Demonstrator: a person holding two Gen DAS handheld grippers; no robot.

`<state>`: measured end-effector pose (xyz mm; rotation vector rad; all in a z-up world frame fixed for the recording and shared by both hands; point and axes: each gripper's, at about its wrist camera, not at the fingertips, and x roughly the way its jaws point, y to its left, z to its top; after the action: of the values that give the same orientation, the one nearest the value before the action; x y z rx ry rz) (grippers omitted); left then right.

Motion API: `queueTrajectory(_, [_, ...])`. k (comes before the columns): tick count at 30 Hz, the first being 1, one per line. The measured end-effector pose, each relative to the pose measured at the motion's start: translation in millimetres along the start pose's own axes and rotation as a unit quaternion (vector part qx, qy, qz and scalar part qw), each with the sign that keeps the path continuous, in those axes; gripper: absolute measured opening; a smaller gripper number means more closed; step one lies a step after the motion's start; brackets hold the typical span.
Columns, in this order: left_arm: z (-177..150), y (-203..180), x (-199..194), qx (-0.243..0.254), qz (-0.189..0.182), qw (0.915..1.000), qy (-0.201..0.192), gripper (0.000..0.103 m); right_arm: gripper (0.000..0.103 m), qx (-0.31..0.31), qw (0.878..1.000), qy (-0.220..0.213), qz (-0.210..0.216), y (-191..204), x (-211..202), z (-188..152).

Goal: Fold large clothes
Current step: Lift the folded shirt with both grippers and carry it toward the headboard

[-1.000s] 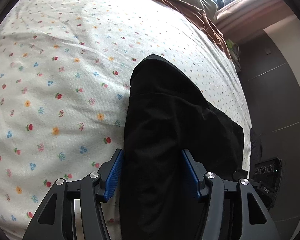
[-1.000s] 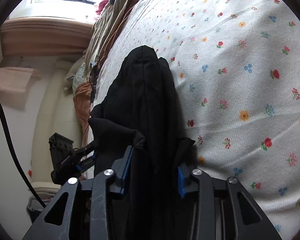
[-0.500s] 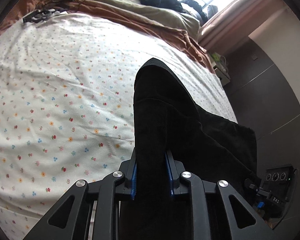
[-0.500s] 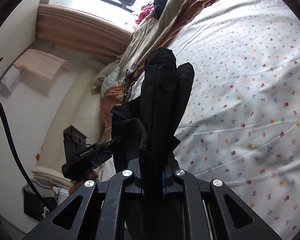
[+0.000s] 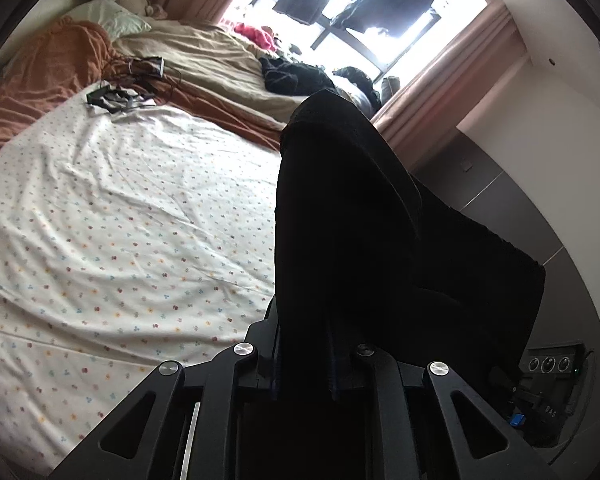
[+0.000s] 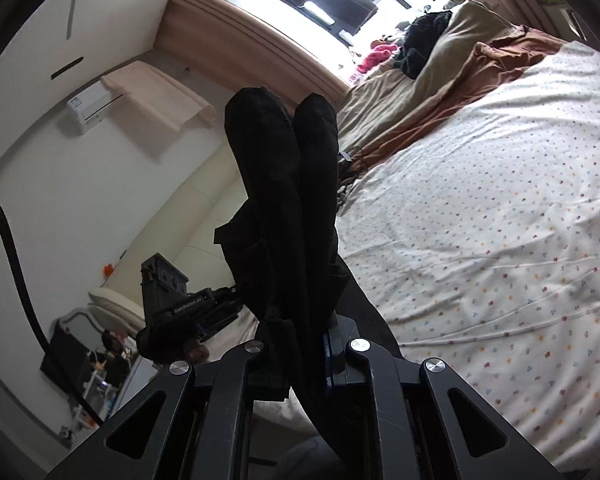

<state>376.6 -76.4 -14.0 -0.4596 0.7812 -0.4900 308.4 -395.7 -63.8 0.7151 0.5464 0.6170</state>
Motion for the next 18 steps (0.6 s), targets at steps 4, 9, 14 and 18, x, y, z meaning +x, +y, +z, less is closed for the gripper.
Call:
queueTrajectory(4, [-6, -6, -59, 0.002, -0.001, 0.9995, -0.032, 0.016, 0.012, -0.035, 0.999, 0.001, 0.014, 50, -9, -12])
queueTrajectory(9, [-12, -7, -122, 0.008, 0.008, 0.9977, -0.067, 0.014, 0.012, -0.066, 0.997, 0.009, 0.033, 101, -12, -32])
queueTrajectory(14, [-20, -1, -172, 0.013, 0.018, 0.9952, -0.095, 0.013, 0.012, -0.090, 0.994, 0.019, 0.055, 149, -9, -54])
queueTrajectory(18, [-26, 10, -206, 0.008, 0.025, 0.9934, -0.112, 0.013, 0.012, -0.107, 0.991, 0.028, 0.070, 184, 1, -76])
